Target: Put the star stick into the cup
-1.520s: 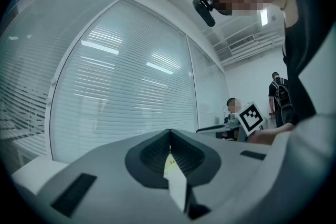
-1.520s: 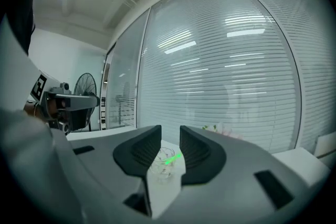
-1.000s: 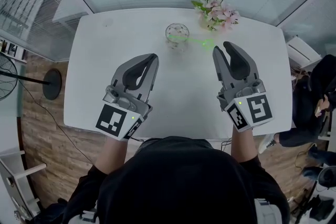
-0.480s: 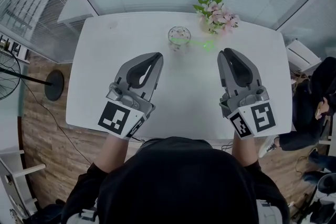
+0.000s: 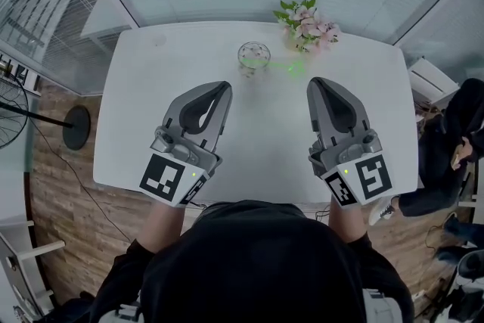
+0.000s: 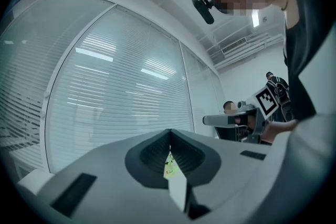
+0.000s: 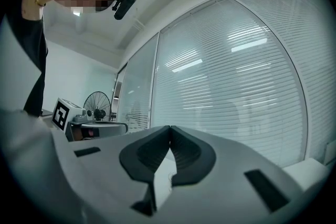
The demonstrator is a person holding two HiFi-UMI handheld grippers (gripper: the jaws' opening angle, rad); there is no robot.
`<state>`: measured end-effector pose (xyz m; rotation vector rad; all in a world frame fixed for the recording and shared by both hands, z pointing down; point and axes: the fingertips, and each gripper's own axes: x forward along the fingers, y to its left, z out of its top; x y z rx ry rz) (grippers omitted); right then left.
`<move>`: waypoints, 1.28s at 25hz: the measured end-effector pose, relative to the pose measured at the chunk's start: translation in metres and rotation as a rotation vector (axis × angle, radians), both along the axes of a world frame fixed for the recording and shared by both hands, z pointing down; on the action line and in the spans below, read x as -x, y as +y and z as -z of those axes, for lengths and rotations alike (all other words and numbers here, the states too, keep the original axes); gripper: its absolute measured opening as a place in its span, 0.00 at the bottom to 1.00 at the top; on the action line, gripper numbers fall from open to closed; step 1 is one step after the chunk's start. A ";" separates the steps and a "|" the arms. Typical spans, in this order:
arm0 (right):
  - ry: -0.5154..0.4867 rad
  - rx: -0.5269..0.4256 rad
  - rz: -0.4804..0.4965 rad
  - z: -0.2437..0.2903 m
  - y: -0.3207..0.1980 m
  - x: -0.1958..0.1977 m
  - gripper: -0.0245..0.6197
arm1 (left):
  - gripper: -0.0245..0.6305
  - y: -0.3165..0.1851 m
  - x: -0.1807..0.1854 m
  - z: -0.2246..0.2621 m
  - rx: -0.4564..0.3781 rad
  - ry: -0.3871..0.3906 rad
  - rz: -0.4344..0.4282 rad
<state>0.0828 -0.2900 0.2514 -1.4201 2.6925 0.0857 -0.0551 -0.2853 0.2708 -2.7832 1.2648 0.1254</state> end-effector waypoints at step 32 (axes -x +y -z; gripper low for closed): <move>0.020 0.012 -0.033 -0.001 -0.004 -0.001 0.05 | 0.06 0.001 0.000 0.005 -0.007 0.005 -0.002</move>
